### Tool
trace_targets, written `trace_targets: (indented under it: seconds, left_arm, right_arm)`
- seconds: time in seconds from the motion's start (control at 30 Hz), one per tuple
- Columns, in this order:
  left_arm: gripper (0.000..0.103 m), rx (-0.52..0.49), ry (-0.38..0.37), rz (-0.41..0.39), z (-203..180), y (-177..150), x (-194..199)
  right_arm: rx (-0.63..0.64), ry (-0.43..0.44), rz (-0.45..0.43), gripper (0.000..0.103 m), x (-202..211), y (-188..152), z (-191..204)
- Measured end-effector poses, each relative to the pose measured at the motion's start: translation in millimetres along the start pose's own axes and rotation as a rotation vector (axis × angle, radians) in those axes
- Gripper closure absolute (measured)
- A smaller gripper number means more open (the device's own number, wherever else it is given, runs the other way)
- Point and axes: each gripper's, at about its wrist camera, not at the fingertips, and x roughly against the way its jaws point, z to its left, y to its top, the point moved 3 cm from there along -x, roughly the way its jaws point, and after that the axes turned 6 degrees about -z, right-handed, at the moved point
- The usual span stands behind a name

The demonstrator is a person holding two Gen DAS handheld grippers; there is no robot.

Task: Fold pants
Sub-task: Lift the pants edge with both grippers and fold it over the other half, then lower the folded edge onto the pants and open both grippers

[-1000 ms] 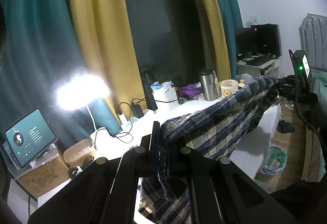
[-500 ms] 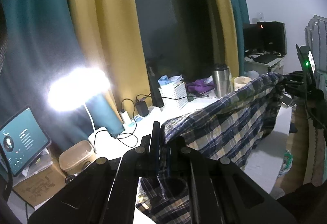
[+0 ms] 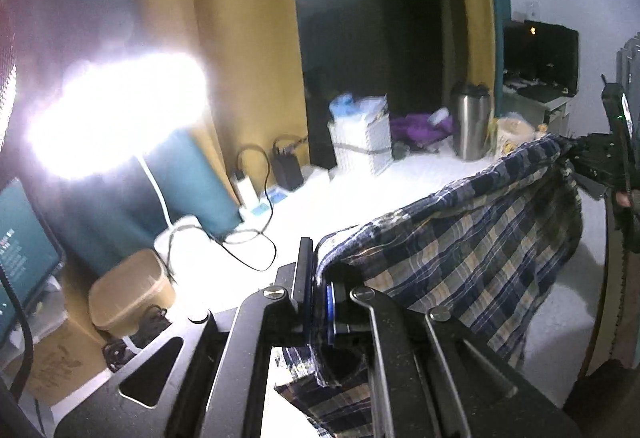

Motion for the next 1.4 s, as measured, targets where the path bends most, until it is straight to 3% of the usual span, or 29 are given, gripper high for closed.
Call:
trace_targets:
  seconds: [0.47,0.83,1.1,1.13,1.17,1.2,1.23,1.27,1.3,1.33,1.4]
  left_arm:
    - [0.099,0.069,-0.013,0.199,23,-45,-99]
    - [0.099,0.112,0.015,0.276,45,-68,-149]
    - [0.091,0.161,0.017,0.322,58,-77,-158]
    - [0.085,0.170,0.017,0.323,60,-77,-158]
    - [0.075,0.181,0.030,0.322,63,-77,-157]
    - [0.072,0.193,0.047,0.316,68,-76,-156]
    - [0.072,0.205,0.061,0.307,72,-75,-153]
    - [0.072,0.214,0.075,0.304,77,-74,-150]
    - [0.072,0.217,0.086,0.301,81,-73,-146]
    - [0.072,0.221,0.094,0.298,83,-73,-143]
    - [0.072,0.229,0.098,0.295,86,-72,-133]
  right_arm:
    - [-0.002,0.015,0.187,0.085,-88,-31,13]
    - [0.035,0.012,0.236,0.085,-118,-31,31]
    - [0.032,0.007,0.243,0.082,-121,-28,32]
    - [0.032,0.005,0.242,0.081,-122,-27,32]
    - [0.030,0.001,0.241,0.078,-120,-26,31]
    - [0.029,0.000,0.239,0.073,-119,-26,31]
    - [0.025,0.005,0.236,0.057,-116,-24,30]
    - [0.025,0.010,0.232,0.029,-113,-23,31]
    - [0.028,0.023,0.225,0.017,-110,-22,32]
    - [0.035,0.027,0.217,0.009,-106,-20,34]
    - [0.048,0.022,0.207,0.009,-99,-18,37]
